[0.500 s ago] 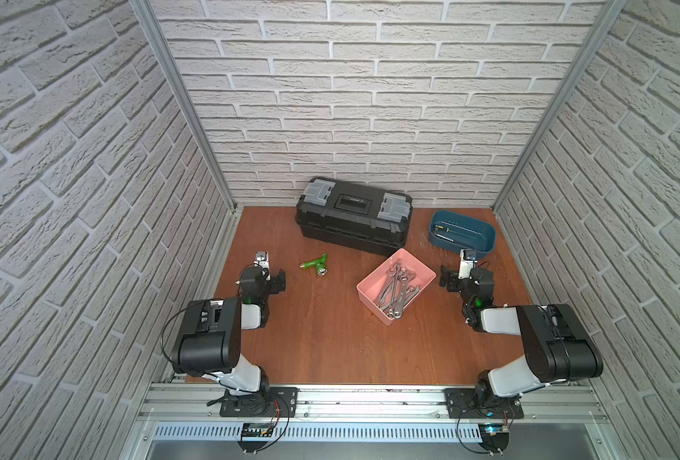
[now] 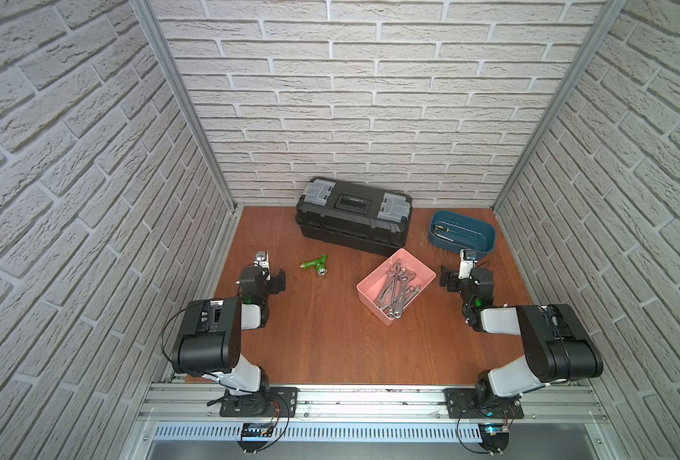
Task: Take out the wrench from the storage box
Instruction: Move the storage box to the center of the board.
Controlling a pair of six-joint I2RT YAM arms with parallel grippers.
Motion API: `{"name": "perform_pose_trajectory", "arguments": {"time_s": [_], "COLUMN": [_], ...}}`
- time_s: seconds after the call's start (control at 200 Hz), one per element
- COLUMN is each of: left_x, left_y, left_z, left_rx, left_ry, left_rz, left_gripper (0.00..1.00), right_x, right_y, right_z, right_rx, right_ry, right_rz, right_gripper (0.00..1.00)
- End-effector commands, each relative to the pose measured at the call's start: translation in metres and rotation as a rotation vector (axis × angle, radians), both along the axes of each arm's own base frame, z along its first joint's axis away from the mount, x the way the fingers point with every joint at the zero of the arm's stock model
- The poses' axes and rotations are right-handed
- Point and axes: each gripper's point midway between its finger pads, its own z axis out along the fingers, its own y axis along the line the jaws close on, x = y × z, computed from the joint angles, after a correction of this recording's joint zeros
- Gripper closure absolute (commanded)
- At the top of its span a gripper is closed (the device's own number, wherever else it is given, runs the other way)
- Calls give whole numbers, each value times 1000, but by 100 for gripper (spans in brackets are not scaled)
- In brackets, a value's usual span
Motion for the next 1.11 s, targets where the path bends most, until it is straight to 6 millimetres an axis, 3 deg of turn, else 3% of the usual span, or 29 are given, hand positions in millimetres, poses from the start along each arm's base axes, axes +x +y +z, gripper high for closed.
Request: {"name": "perform_pose_trajectory", "arguments": {"time_s": [0.0,0.32,0.49,0.615,0.75,0.88,1.1], "left_x": [8,-3,-21,-36,-47,-53,-54], "left_y": [-2,-15,-27,-48,-76,-103,-139], "left_z": [24,103,146,169,172,165,148], "left_rx": [4,17,-72,-186,-304,-355,-423], "left_ry": [-78,-56,-53,-32,45,114,197], "left_rz": [-22,-52,-66,-122,-197,-264,-325], "left_gripper": [2,2,2,2,2,2,2], "right_x": [6,-5,-27,-47,-65,-84,-105], "right_y": [0,18,35,49,67,82,95], "right_z": [21,89,118,132,133,120,97], "right_rx": [-9,17,94,181,285,367,493], "right_ry": [-67,-34,17,89,201,340,469], "right_rz": [-4,99,153,182,204,165,-47], "right_gripper": [1,1,0,0,1,1,6]}}
